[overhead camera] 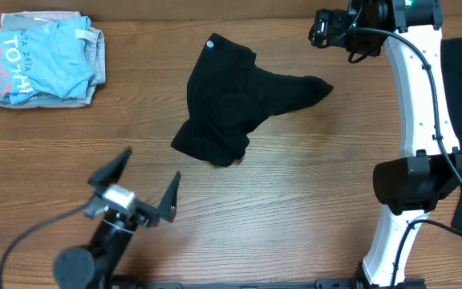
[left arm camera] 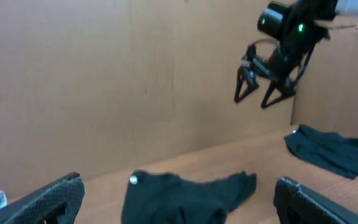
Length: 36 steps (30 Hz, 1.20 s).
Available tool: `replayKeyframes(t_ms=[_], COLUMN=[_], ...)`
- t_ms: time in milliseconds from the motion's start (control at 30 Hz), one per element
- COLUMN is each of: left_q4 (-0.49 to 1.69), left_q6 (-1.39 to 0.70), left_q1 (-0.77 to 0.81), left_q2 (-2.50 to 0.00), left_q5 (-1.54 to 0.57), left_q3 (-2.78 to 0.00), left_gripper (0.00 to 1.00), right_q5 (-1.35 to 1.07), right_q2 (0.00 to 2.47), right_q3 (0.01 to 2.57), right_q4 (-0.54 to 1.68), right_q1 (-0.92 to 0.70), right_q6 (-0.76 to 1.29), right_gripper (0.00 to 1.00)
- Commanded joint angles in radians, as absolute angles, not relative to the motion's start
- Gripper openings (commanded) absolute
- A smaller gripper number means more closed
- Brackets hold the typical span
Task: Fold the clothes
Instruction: 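Reach the left gripper to the shirt's left side and grasp it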
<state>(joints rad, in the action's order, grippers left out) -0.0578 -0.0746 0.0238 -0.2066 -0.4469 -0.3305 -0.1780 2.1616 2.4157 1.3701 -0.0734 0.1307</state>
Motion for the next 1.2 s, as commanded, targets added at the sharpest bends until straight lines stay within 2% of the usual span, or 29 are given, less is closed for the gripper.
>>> replayKeyframes(t_ms=[0,267,433,600,767,900,1033,1167], left_q4=[0.119,0.586,0.749,0.696,0.640,0.636,0.643,0.640], left_q6=[0.033,0.075,0.076,0.059,-0.066,-0.276,-0.318,-0.322], left_q1=[0.014,0.027,0.094,0.164,0.197,0.200,0.240,0.296], left_q2=[-0.451,-0.980,-1.210,-1.334,-1.469,-1.562,-1.662,-1.735], left_q5=[-0.502,-0.610,-0.601,-0.606,-0.608,-0.423,-0.214,-0.119], left_q3=[-0.600,-1.099,-1.305,-1.343,-1.343,-1.343,-1.344,-1.344], left_gripper=[1.00,1.00,1.00,1.00,1.00,1.00,1.00,1.00], right_q5=[-0.185,-0.185,-0.185,-0.185,-0.185,-0.185,-0.185,-0.185], right_q2=[2.157,2.157,2.157,2.157,2.157,2.157,2.157,2.157], right_q3=[2.421,2.421,2.421,2.421,2.421,2.421,2.421,2.421], right_q4=[1.361,1.360,1.360,1.360,1.360,1.360,1.360,1.360], right_q1=[-0.072,-0.072,-0.072,-0.072,-0.072,-0.072,-0.072,-0.072], right_q6=[0.131,0.131,0.131,0.131,0.131,0.131,0.131,0.131], right_gripper=[1.00,1.00,1.00,1.00,1.00,1.00,1.00,1.00])
